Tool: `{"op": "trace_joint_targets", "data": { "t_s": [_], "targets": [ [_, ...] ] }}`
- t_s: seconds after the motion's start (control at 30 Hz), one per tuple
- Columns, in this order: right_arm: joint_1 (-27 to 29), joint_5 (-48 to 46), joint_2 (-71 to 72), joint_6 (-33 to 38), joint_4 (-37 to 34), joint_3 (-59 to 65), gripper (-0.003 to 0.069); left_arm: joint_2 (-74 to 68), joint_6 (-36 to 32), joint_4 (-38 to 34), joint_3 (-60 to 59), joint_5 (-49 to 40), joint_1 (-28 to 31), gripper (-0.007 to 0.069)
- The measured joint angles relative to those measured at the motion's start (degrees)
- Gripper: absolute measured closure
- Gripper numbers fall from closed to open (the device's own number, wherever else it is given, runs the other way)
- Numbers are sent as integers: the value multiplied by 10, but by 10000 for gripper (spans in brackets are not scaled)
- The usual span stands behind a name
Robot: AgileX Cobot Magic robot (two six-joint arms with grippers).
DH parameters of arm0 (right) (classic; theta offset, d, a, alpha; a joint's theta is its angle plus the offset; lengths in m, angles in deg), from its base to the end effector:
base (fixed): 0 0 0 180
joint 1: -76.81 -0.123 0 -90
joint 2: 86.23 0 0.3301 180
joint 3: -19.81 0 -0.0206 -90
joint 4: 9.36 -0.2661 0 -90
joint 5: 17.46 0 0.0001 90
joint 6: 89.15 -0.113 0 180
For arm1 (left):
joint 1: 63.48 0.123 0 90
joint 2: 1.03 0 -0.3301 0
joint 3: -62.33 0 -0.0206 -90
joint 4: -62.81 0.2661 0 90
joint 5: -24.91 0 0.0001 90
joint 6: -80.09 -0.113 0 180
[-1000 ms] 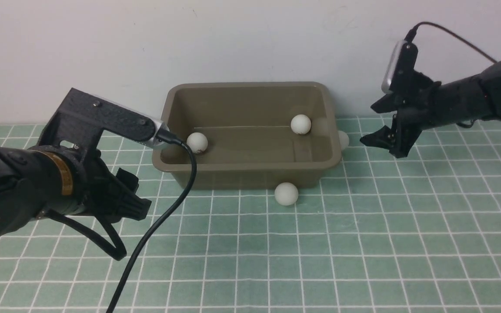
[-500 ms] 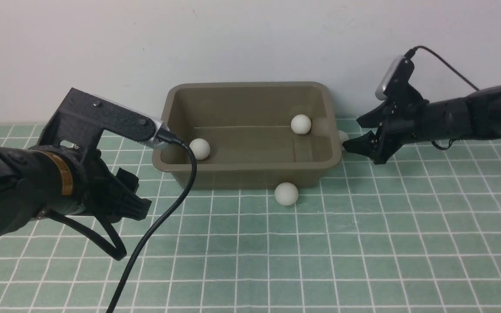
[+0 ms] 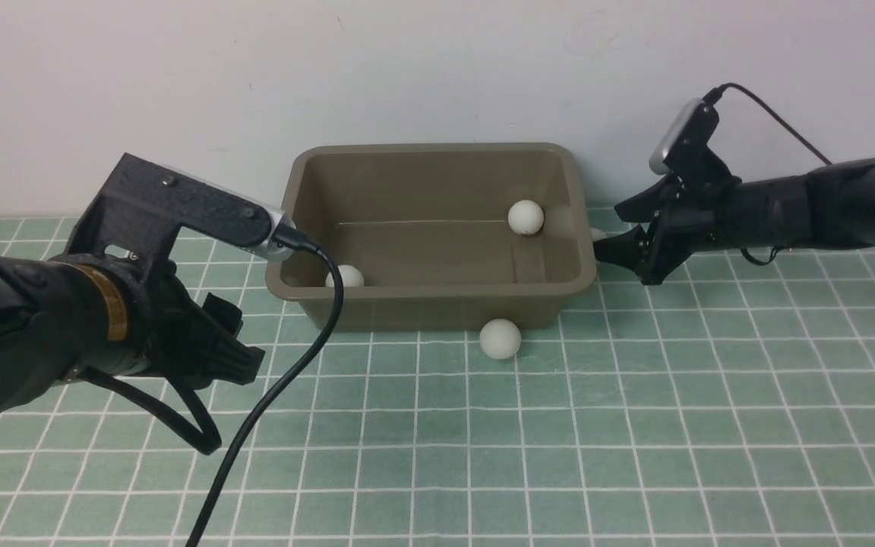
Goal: Put the table tennis balls in the box on the green coffee tablecloth.
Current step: 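Reach for and grasp a ping pong ball on the table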
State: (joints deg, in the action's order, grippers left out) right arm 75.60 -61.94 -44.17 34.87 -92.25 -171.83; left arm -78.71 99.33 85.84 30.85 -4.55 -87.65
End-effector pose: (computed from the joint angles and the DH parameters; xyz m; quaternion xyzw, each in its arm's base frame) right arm 0.5291 0.0898 0.1476 -0.4641 0.7286 0.1865 0.4680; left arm 0.2496 -0.0881 0.2970 0.1672 0.9103 0.0144 0.3783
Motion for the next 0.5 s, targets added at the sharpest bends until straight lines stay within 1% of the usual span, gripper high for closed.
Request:
{"op": "trace_joint_targets", "data": {
  "t_s": [0.37, 0.5],
  "targets": [
    [-3, -7, -30, 26, -36, -1, 179, 0, 0, 0, 0, 4, 0, 209],
    [-3, -7, -31, 37, -57, -1, 202, 0, 0, 0, 0, 4, 0, 209]
  ]
}}
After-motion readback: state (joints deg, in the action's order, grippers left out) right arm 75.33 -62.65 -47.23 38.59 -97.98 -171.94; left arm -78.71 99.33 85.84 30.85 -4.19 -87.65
